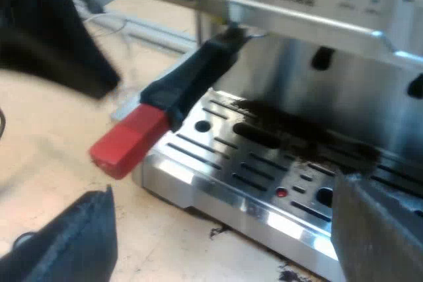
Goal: Put the handle in the coffee machine
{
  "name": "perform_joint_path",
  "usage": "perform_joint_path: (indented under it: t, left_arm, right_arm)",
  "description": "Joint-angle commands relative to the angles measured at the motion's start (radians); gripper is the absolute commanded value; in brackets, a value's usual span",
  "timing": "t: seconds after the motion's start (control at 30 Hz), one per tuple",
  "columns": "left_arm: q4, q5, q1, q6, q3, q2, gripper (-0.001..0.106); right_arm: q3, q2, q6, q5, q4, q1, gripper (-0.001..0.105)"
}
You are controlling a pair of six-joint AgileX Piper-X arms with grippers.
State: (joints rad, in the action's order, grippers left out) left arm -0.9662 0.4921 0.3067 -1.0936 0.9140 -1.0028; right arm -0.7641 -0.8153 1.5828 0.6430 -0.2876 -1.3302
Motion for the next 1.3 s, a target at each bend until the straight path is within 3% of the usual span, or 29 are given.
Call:
perform_joint_path:
  t: [0.03, 0.07, 0.13, 0.3, 0.47, 0.53, 0.67, 0.83, 0.9, 1.07, 1.3]
  left_arm:
    - [-0.018, 0.005, -0.086, -0.033, 0.011, 0.063, 0.035]
    - [-0.021, -0.001, -0.121, -0.047, 0.011, 0.089, 0.046]
    - [-0.023, -0.002, -0.17, -0.053, 0.011, 0.125, 0.056]
    - [-0.023, -0.002, -0.26, -0.068, 0.018, 0.226, 0.058]
    - [-0.011, -0.002, -0.338, -0.288, 0.092, 0.271, 0.058]
    - [-0.002, -0.002, -0.355, -0.327, 0.134, 0.272, 0.058]
    - [0.007, -0.002, -0.377, -0.342, 0.234, 0.272, 0.058]
    - [0.029, -0.012, -0.377, -0.398, 0.287, 0.281, 0.058]
    - [0.03, -0.035, -0.377, -0.411, 0.294, 0.285, 0.058]
    - [0.022, -0.15, -0.377, -0.413, 0.293, 0.326, 0.058]
    - [0.013, -0.169, -0.377, -0.413, 0.284, 0.42, 0.058]
  right_arm:
    - [-0.032, 0.005, 0.007, -0.029, -0.009, 0.007, 0.07]
    - [-0.044, 0.005, 0.007, -0.057, -0.021, 0.019, 0.07]
    - [-0.065, 0.005, 0.005, -0.112, -0.048, 0.048, 0.07]
    - [-0.15, 0.005, 0.001, -0.261, -0.154, 0.176, 0.07]
    - [-0.26, 0.005, -0.001, -0.447, -0.315, 0.412, 0.07]
    - [-0.295, 0.005, -0.001, -0.477, -0.36, 0.496, 0.07]
    - [-0.355, 0.005, 0.033, -0.51, -0.445, 0.718, 0.07]
    - [-0.358, 0.033, 0.09, -0.558, -0.461, 0.972, 0.07]
    - [-0.358, 0.048, 0.093, -0.582, -0.466, 1.069, 0.07]
    - [-0.358, 0.091, 0.187, -0.592, -0.548, 1.314, 0.07]
    - [-0.354, 0.17, 0.246, -0.7, -0.652, 1.467, 0.07]
